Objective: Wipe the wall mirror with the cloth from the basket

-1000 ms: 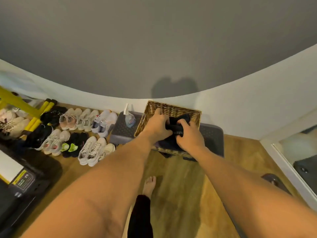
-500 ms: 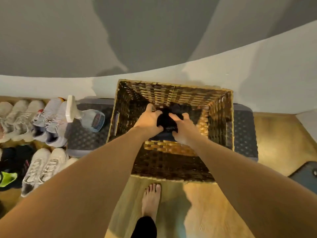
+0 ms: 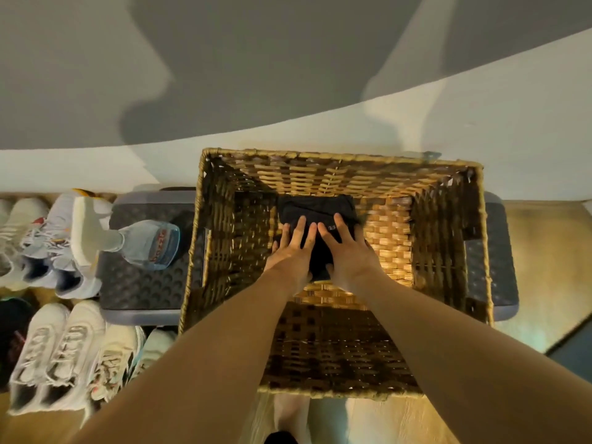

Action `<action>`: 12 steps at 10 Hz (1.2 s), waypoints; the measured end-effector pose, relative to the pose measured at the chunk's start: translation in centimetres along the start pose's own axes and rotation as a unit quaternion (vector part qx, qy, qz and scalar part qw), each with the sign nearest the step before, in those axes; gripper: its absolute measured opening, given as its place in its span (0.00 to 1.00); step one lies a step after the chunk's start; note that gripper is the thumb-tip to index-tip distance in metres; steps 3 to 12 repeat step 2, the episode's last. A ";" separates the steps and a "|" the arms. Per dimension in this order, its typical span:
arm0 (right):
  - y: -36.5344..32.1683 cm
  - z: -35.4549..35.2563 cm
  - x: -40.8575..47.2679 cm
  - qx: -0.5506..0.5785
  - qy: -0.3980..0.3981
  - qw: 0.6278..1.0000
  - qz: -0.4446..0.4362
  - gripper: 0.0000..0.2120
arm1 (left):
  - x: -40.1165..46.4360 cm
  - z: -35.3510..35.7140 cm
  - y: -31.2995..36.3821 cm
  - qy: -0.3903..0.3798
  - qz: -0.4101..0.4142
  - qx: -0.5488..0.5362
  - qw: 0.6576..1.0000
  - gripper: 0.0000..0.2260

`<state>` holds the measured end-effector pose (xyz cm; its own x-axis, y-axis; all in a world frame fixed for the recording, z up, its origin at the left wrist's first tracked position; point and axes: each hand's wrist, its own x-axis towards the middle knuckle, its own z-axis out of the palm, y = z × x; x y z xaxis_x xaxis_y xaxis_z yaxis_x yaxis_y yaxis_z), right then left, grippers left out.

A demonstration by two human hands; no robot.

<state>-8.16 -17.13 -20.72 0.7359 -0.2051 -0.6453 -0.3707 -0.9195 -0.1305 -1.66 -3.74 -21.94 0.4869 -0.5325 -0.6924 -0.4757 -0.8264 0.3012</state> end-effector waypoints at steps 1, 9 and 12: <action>0.0 -2.4 -1.4 0.002 0.001 1.000 -0.007 0.42 | -1.2 -2.2 0.9 -0.006 -0.012 0.013 1.000 0.43; 0.0 -5.5 -6.0 0.002 0.025 1.000 -0.009 0.38 | -5.5 -4.9 2.2 0.021 0.009 0.008 1.000 0.37; 0.0 -5.5 -6.0 0.002 0.025 1.000 -0.009 0.38 | -5.5 -4.9 2.2 0.021 0.009 0.008 1.000 0.37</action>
